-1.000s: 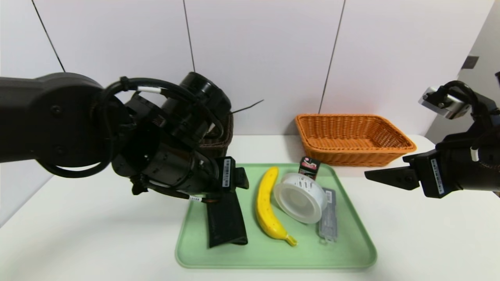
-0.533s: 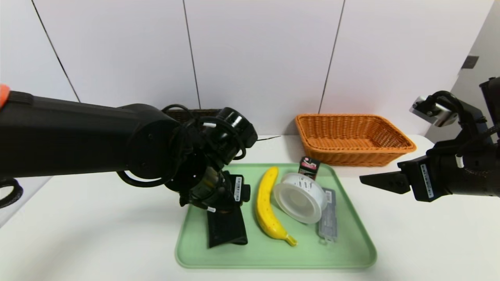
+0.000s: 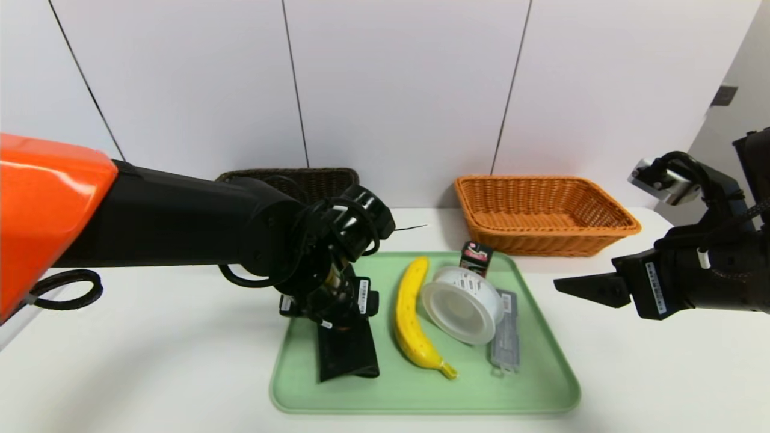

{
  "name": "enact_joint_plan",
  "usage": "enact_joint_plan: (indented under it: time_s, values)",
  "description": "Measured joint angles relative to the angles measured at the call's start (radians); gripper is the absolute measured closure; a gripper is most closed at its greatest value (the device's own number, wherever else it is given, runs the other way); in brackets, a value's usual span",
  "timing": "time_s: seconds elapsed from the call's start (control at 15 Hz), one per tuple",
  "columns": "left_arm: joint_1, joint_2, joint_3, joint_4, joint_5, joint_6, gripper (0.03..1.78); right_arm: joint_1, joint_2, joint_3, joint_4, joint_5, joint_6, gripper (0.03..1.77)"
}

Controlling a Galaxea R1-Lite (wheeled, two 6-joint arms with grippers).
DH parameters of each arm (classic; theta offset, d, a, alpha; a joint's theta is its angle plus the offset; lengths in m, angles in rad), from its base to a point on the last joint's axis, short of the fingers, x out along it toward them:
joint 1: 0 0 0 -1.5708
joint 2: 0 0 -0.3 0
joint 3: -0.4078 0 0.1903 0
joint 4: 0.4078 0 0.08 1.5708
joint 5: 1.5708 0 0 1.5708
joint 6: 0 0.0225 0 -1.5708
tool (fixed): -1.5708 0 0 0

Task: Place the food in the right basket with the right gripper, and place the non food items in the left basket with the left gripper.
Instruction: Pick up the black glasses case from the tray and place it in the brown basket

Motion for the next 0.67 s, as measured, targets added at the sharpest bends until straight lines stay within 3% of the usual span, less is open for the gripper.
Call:
enact_joint_plan:
  time_s: [0.47, 0.53, 0.67]
  values:
    - [0.005, 0.032, -0.001, -0.005, -0.008, -0.010, 0.12, -0.001, -0.003, 0.008, -0.003, 0.003, 0.000, 0.09]
    - [0.005, 0.033, -0.002, -0.007, -0.008, -0.009, 0.20, -0.001, -0.003, 0.008, -0.003, 0.003, 0.000, 0.09]
    - [0.004, 0.032, -0.002, -0.007, -0.014, -0.008, 0.52, 0.000, -0.006, 0.008, -0.003, 0.003, 0.000, 0.09]
